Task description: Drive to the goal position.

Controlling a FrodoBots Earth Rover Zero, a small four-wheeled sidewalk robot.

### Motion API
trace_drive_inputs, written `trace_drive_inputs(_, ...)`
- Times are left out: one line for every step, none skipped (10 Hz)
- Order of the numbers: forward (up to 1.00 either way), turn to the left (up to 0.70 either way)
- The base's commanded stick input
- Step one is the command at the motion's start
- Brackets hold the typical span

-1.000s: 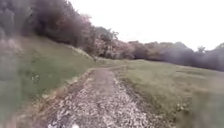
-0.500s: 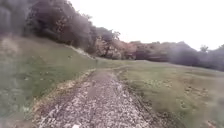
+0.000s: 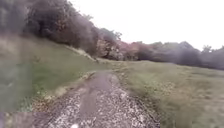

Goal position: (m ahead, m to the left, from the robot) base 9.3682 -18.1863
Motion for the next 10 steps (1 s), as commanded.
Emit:
trace_drive_inputs(1.00, 0.00)
trace_drive_inputs(1.00, 0.00)
trace_drive_inputs(1.00, 0.00)
trace_drive_inputs(1.00, 0.00)
trace_drive_inputs(1.00, 0.00)
trace_drive_inputs(1.00, 0.00)
trace_drive_inputs(1.00, 0.00)
trace_drive_inputs(1.00, 0.00)
trace_drive_inputs(1.00, 0.00)
trace_drive_inputs(1.00, 0.00)
